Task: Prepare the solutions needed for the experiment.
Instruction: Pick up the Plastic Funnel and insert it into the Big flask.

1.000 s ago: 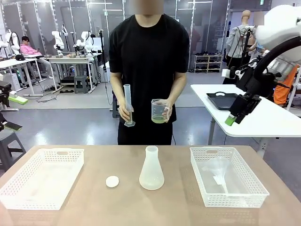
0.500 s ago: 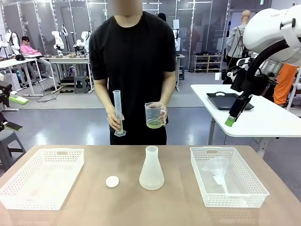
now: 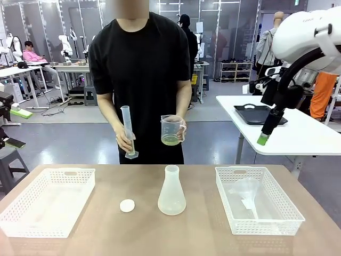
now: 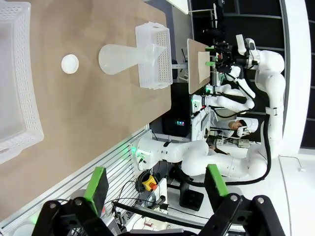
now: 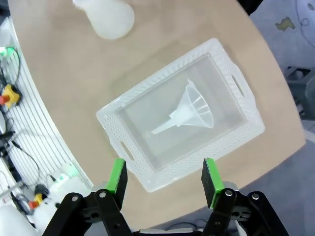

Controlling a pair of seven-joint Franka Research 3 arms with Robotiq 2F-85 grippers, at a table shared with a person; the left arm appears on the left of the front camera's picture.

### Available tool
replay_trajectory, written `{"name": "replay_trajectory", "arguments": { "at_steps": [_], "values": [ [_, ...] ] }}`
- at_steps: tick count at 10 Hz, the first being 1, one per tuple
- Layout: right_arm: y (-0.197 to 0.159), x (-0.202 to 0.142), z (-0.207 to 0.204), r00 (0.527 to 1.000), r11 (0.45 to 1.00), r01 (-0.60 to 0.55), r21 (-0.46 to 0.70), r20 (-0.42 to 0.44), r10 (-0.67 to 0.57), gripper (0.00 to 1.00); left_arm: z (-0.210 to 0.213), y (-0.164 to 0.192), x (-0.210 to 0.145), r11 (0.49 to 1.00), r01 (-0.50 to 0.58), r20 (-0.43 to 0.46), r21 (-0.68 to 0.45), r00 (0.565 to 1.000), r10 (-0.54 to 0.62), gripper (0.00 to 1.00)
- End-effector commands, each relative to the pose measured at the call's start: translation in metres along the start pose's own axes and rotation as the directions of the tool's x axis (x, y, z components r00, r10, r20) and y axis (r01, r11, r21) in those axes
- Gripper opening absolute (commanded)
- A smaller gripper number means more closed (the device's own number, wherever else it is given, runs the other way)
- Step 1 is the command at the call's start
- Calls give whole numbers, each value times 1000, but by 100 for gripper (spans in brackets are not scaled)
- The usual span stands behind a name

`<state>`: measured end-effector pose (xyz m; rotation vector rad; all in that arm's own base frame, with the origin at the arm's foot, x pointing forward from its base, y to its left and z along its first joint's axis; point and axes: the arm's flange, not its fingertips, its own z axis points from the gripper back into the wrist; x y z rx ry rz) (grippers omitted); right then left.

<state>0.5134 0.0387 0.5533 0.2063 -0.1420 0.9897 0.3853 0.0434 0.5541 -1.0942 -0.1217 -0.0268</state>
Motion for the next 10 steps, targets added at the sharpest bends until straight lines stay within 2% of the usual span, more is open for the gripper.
{"name": "replay_trajectory", "arguments": {
  "at_steps": [1, 2, 4, 5, 6, 10],
  "values": [
    [-21, 13, -11, 965, 961, -259, -96, -71, 253, 77, 2, -4, 1, 1000, -15, -13, 9, 1000, 15, 100],
    [-29, 16, -22, 951, 943, -303, -136, -110, 290, 77, 2, -4, 1, 1000, -15, -13, 9, 1000, 15, 100],
    [-49, 21, -50, 913, 900, -409, -153, -64, 403, 77, 2, -4, 1, 1000, -15, -13, 9, 1000, 15, 100],
    [-57, 20, -65, 925, 915, -379, -135, -81, 371, 77, 2, -4, 1, 1000, -15, -13, 9, 1000, 15, 100],
    [-64, 18, -78, 914, 906, -406, -116, -56, 402, 77, 2, -4, 1, 1000, -15, -13, 9, 1000, 15, 100],
    [-73, 14, -117, 911, 912, -411, -12, -57, 409, 77, 2, -4, 1, 1000, -15, -13, 9, 1000, 15, 100]
  ]
}}
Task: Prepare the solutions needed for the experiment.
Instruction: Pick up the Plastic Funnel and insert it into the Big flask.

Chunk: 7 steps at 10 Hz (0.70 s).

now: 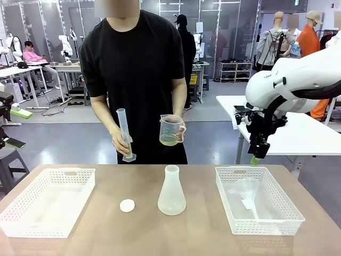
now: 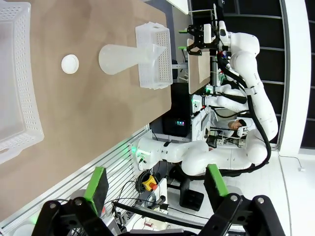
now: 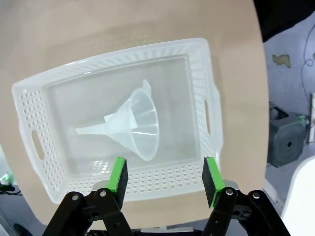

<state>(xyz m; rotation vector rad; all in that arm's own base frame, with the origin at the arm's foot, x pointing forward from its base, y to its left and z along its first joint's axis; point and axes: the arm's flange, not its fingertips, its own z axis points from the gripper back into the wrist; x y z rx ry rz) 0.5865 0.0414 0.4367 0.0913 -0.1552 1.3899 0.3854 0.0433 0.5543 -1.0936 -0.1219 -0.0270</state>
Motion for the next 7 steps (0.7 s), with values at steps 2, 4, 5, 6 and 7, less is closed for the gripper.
{"name": "replay_trajectory", "arguments": {
  "at_steps": [2, 4, 5, 6, 7],
  "values": [
    [4, -7, -15, 999, 993, -31, 113, 15, 30, 77, 3, -4, 0, 1000, -15, -13, 9, 1000, 15, 100],
    [5, -8, -27, 1000, 986, -23, 165, -10, 25, 77, 3, -4, 0, 1000, -15, -13, 9, 1000, 15, 100],
    [4, -11, -33, 999, 983, -25, 180, -20, 29, 77, 3, -4, 0, 1000, -15, -13, 9, 1000, 15, 100],
    [1, -13, -43, 999, 980, -22, 196, -25, 28, 77, 3, -4, 0, 1000, -15, -13, 9, 1000, 15, 100],
    [-1, -15, -51, 999, 979, -18, 203, -28, 24, 77, 3, -4, 0, 1000, -15, -13, 9, 1000, 15, 100]
  ]
}}
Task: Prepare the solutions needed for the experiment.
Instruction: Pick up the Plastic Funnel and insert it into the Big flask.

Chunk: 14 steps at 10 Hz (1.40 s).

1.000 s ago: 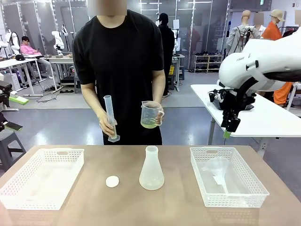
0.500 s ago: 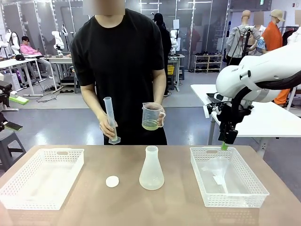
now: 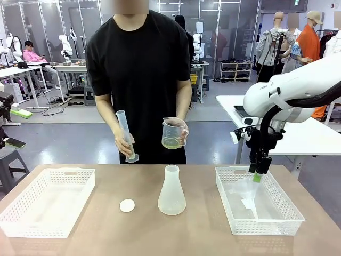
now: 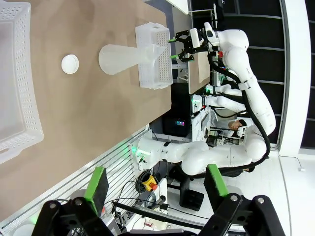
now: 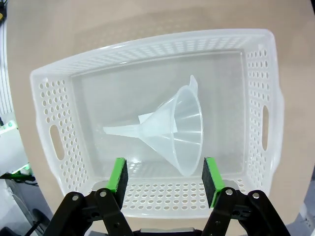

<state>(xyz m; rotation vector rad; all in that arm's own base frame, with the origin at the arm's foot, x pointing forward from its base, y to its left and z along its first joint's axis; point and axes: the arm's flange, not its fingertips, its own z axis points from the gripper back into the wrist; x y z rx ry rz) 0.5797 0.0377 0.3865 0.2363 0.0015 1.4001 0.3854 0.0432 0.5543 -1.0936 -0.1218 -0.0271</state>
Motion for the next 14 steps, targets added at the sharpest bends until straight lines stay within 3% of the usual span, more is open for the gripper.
{"name": "replay_trajectory", "arguments": {
  "at_steps": [1, 5, 7, 8, 9, 10, 11, 12, 13, 14],
  "values": [
    [-11, -2, -7, 1000, 999, -28, 15, -7, 29, 77, 3, -4, 0, 1000, -15, -13, 9, 1000, 15, 100],
    [-16, 1, -25, 999, 990, -42, 132, -25, 45, 77, 3, -4, 0, 1000, -15, -13, 9, 1000, 15, 100],
    [-18, 2, -25, 999, 991, -38, 126, -20, 41, 77, 3, -4, 0, 1000, -15, -13, 9, 1000, 15, 100],
    [-19, 3, -26, 998, 989, -52, 136, -24, 55, 59, 3, -4, 0, 1000, -15, -13, 9, 1000, 15, 100],
    [-20, 5, -27, 998, 988, -44, 148, -32, 49, 57, 3, -4, 0, 1000, -15, -13, 9, 1000, 15, 100],
    [-22, 5, -29, 998, 989, -21, 145, -53, 29, 40, 3, -4, 0, 1000, -15, -13, 9, 1000, 15, 100],
    [-24, 5, -31, 999, 988, -15, 152, -49, 22, 38, 3, -4, 0, 1000, -15, -13, 9, 1000, 15, 100],
    [-26, 6, -33, 999, 989, -8, 149, -45, 14, 21, 3, -4, 0, 1000, -15, -13, 9, 1000, 15, 100],
    [-27, 6, -33, 999, 990, -1, 143, -48, 8, 19, 3, -4, 0, 1000, -15, -13, 9, 1000, 15, 100],
    [-27, 7, -33, 999, 990, -2, 142, -44, 8, 2, 3, -4, 0, 1000, -15, -13, 9, 1000, 15, 100]
  ]
}}
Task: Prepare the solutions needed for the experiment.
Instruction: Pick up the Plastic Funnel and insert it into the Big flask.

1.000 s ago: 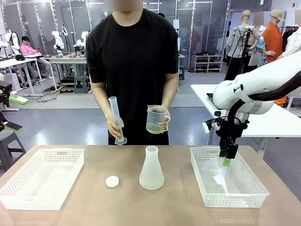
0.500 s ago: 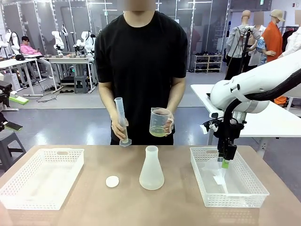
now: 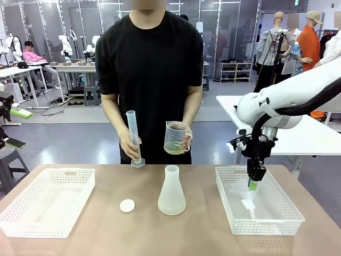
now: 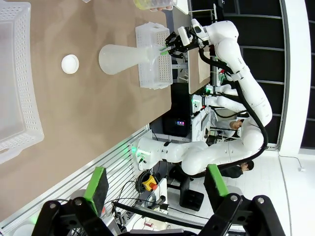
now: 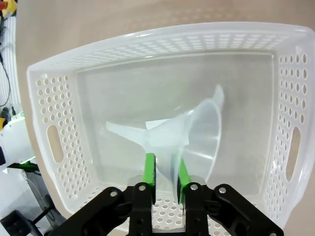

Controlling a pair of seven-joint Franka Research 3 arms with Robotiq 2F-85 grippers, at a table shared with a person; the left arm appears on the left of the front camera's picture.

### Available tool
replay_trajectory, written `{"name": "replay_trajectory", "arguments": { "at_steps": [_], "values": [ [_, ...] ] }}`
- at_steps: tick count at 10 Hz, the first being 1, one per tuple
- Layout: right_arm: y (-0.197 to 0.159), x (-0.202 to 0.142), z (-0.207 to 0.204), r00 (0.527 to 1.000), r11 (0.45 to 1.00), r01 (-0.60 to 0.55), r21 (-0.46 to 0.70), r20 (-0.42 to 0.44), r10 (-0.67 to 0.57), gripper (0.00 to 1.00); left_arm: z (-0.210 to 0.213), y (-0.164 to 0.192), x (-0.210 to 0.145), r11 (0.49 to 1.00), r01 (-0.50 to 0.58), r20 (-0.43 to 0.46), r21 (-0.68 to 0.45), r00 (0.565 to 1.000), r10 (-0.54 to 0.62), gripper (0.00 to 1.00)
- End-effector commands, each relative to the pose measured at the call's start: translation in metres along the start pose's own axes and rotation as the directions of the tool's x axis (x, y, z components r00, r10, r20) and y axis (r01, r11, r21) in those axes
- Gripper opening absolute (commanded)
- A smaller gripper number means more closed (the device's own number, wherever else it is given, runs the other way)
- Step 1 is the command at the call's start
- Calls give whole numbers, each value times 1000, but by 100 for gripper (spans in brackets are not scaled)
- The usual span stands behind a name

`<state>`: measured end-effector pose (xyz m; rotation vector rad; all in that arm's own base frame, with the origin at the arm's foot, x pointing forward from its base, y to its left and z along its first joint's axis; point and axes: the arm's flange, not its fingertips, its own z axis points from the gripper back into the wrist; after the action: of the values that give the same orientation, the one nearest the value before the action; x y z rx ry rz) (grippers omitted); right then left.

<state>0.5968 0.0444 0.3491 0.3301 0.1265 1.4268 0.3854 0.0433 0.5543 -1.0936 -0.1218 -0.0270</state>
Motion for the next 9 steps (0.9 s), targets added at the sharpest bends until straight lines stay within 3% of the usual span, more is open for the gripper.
{"name": "replay_trajectory", "arguments": {
  "at_steps": [1, 4, 9],
  "values": [
    [-5, 2, 4, 1000, 1000, 24, -2, -10, -24, 1, 3, -4, 0, 1000, -15, -13, 9, 1000, 15, 100],
    [-1, 3, 12, 998, 998, 55, 32, -6, -55, 0, 3, -4, 0, 1000, -15, -13, 9, 1000, 15, 100],
    [55, 26, 90, 990, 978, 80, -191, -96, -99, 0, 3, -4, 0, 1000, -15, -13, 9, 1000, 15, 100]
  ]
}}
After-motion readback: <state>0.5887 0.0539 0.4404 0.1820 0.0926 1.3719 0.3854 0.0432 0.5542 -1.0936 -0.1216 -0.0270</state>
